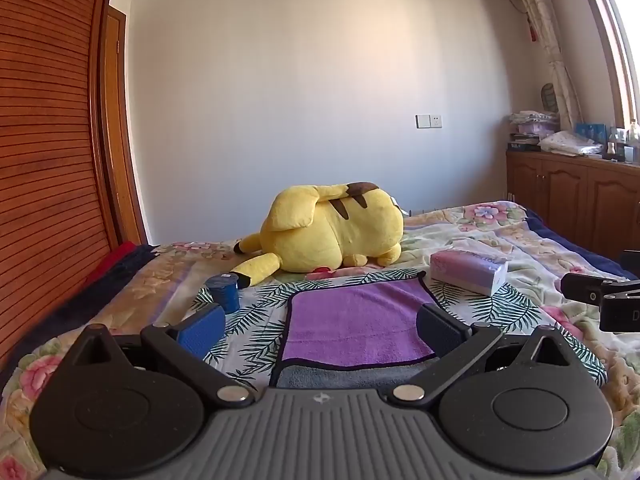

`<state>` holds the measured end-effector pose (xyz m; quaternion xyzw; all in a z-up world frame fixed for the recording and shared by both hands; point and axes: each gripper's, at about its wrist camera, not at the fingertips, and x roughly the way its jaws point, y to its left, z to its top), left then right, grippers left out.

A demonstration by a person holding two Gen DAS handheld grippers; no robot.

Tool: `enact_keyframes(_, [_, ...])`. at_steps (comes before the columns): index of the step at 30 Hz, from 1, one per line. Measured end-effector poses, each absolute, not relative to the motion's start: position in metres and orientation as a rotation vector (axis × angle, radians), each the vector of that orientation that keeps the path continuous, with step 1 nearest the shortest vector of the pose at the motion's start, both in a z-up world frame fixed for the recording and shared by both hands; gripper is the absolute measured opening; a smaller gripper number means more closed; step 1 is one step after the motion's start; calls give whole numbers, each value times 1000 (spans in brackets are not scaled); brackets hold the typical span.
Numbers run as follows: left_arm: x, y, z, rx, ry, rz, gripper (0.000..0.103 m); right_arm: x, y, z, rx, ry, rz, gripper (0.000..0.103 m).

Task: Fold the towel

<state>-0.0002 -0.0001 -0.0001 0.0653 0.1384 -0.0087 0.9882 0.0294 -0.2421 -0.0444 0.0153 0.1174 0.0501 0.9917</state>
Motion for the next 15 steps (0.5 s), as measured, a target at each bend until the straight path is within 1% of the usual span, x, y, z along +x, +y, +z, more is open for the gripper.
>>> enact_keyframes(15, [-3, 0, -7, 141, 282, -13, 87, 29, -243, -45, 29, 240, 98, 103])
